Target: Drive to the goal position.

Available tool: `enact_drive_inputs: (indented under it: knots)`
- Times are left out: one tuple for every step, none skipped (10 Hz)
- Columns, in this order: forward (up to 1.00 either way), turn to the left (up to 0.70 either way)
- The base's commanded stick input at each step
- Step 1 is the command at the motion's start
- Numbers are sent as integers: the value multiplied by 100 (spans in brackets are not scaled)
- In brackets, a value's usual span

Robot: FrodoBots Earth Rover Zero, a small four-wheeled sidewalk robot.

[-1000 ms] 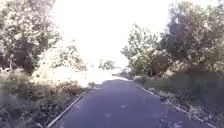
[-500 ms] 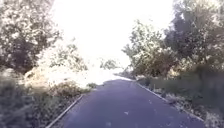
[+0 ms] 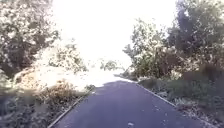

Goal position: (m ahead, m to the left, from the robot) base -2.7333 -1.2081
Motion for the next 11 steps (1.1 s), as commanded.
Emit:
enact_drive_inputs:
  knots:
    - [50,0]
    - [50,0]
    - [50,0]
    - [50,0]
    - [50,0]
    - [50,0]
    - [50,0]
    - [50,0]
    - [50,0]
    - [50,0]
    - [50,0]
